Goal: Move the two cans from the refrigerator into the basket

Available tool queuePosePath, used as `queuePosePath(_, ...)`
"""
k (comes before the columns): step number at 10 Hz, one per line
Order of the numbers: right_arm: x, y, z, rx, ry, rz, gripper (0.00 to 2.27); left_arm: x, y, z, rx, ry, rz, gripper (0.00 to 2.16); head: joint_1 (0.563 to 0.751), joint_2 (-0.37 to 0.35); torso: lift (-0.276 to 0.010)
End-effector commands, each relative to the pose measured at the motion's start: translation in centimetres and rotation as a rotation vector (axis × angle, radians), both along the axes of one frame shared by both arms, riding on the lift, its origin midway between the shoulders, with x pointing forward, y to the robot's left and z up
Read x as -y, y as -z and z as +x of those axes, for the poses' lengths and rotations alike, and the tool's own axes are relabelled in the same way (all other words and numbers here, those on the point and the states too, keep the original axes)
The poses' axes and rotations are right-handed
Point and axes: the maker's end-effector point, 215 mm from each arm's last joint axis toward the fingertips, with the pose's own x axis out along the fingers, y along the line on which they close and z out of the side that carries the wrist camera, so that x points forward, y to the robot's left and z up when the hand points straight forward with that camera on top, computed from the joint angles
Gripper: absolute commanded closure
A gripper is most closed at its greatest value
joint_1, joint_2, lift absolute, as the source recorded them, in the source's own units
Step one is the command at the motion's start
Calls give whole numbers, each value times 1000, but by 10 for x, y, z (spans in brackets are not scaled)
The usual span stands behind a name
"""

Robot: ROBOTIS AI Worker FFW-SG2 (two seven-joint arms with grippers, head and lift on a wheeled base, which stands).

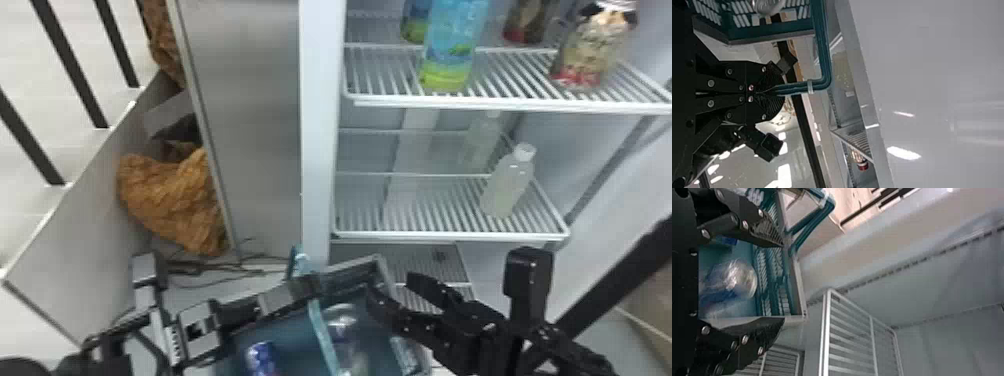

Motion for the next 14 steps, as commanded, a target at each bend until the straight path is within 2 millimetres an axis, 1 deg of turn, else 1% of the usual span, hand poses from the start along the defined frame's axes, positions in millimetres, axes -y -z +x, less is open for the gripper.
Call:
queuePosePath(1,15,-9,8,41,44,8,108,0,2,-1,-7,0,0,1210,695,-72,-219)
queuePosePath(3,43,-36,19,167,137,38,110,-1,2,-1,-4,-5,1,1210,695,-94,-219)
queuePosePath(5,81,-54,14,300,254,81,113,-4,6,-4,-14,-11,-1,1210,695,-135,-219)
queuePosePath(6,102,-49,3,308,302,65,113,-4,7,-5,-17,-11,-1,1210,695,-166,-219)
queuePosePath(7,126,-50,-5,337,353,55,113,-4,7,-5,-19,-11,-1,1210,695,-181,-219)
queuePosePath(8,145,-49,-16,358,384,40,113,-3,8,-6,-20,-9,1,1210,695,-221,-219)
queuePosePath(9,157,-48,-29,357,401,18,113,-2,8,-7,-23,-3,0,1210,695,-264,-219)
queuePosePath(10,166,-52,-41,369,417,12,113,-2,10,-8,-26,-3,2,1210,695,-299,-219)
queuePosePath(11,170,-57,-51,380,428,12,114,-2,10,-9,-27,-1,4,1210,695,-322,-219)
queuePosePath(13,168,-62,-67,376,429,1,114,0,13,-11,-33,6,9,1210,695,-346,-219)
queuePosePath(14,171,-63,-74,379,442,-5,114,-1,14,-11,-36,4,11,1210,695,-350,-219)
